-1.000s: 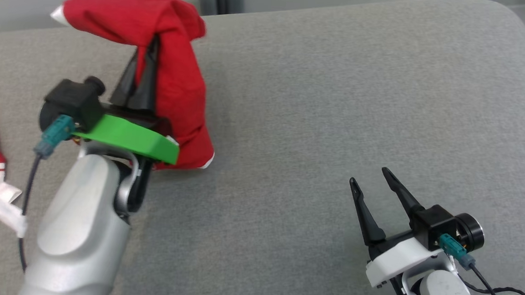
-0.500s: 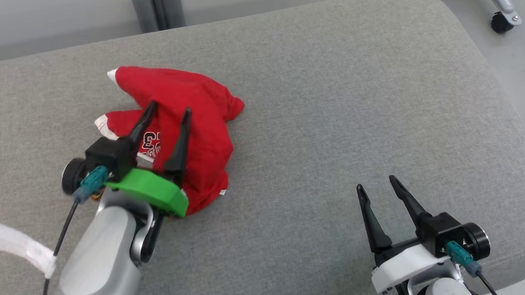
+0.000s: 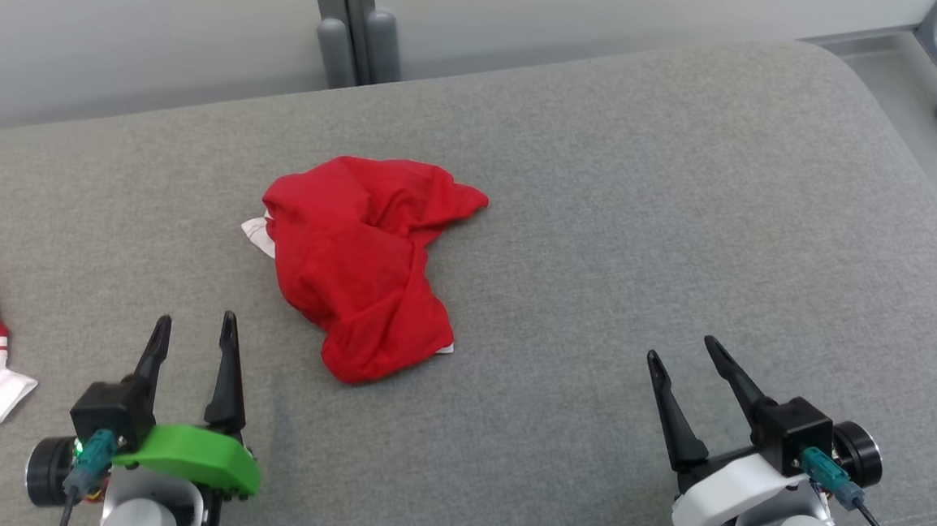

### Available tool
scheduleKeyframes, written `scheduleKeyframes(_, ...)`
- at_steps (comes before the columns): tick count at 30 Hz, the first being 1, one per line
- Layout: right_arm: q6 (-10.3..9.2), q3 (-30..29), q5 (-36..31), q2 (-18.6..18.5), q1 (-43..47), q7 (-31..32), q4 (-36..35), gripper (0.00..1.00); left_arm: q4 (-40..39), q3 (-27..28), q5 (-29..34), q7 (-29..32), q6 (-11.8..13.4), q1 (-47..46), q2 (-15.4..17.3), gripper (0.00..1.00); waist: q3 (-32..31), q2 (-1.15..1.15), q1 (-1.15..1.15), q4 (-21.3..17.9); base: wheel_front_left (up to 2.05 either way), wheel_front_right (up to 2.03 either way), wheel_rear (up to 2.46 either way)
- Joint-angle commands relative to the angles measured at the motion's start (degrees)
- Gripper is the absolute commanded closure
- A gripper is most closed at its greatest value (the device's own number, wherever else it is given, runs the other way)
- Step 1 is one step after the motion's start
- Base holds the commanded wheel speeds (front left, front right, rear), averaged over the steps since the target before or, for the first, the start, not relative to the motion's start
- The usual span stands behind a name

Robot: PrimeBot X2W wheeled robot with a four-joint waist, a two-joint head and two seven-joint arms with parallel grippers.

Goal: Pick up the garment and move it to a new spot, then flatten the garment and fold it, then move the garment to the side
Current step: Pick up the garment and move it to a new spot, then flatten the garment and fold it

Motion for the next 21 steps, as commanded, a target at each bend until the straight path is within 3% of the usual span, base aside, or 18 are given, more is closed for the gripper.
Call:
scheduleKeyframes(1, -0.08, -0.04, 0.04, -0.22, 1.17, -0.03, 0.40, 0.00, -0.27, 0.51, 1.12, -0.05, -0.38, 1.84, -0.32, 0.00, -1.75, 0.00, 0.00, 1.48, 0.00, 0.00, 0.00)
scheduleKeyframes(14, -0.08, 2.03, -0.18, -0.19, 2.39, -0.03, 1.84, 0.00, -0.91, 0.78, 2.28, -0.05, -0.88, 7.99, -0.89, 0.00, -2.41, 0.00, 0.00, 4.49, 0.00, 0.00, 0.00)
scheduleKeyframes(21, -0.07, 13.80, 1.66, -0.18, -4.16, -0.03, 4.42, 0.00, -1.36, -1.44, 0.77, -0.05, -0.91, 4.52, -0.88, 0.00, 1.31, 0.00, 0.00, 8.33, 0.00, 0.00, 0.00)
